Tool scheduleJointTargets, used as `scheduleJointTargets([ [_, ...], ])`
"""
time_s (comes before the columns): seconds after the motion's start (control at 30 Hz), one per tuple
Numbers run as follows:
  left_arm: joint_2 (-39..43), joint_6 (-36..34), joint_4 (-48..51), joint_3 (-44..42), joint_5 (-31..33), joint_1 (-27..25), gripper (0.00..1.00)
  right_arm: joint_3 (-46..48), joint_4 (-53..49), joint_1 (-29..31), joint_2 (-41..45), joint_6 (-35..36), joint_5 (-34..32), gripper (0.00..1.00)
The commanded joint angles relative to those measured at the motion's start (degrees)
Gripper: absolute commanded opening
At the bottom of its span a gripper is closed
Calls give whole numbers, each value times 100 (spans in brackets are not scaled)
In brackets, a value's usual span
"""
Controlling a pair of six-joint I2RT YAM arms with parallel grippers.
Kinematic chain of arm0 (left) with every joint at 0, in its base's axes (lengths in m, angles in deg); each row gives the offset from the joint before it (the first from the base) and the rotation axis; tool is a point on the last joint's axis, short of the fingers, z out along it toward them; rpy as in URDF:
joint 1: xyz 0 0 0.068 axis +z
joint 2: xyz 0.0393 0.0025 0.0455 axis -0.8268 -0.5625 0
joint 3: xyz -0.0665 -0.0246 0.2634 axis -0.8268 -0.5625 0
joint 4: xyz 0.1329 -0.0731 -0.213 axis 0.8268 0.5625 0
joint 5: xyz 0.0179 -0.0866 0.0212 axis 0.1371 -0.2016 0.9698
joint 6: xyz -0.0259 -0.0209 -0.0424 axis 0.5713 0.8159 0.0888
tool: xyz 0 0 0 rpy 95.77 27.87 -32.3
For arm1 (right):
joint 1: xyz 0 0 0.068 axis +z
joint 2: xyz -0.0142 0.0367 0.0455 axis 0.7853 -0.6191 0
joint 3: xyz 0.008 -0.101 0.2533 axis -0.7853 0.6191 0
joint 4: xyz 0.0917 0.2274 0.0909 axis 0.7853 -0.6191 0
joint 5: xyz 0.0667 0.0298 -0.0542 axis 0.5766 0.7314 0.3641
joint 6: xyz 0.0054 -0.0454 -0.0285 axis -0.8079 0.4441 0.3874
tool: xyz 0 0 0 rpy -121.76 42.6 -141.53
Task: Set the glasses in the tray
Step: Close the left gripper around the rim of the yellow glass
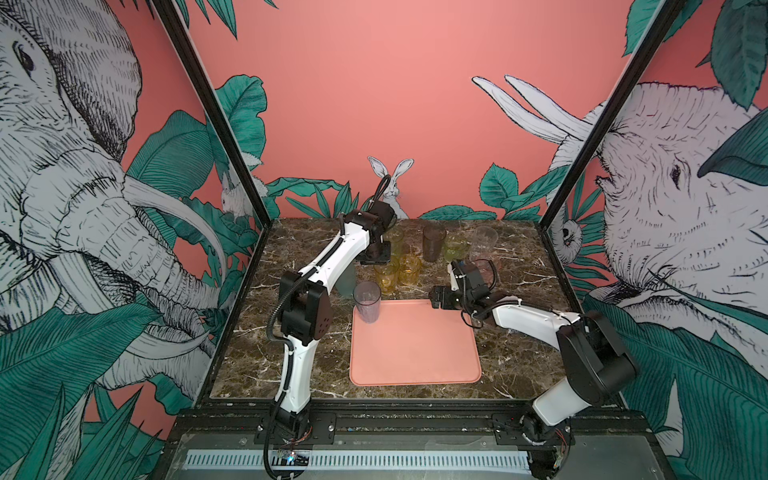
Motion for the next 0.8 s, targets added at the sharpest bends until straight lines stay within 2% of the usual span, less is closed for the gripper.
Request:
scheduleJointTargets([
  [0.0,-41,56,-24,-30,-32,7,32,-152,-15,42,-39,3,-37,93],
  [0.07,-58,64,-46,-50,-62,8,28,-159,-23,44,-38,3,-38,93],
  [0.4,-112,104,-34,-145,104,8,25,-205,-58,40,-180,-24,18,92],
  [0.77,-146,147,-71,-164,123,51,17,-231,-75,42,-234,-41,14,93],
])
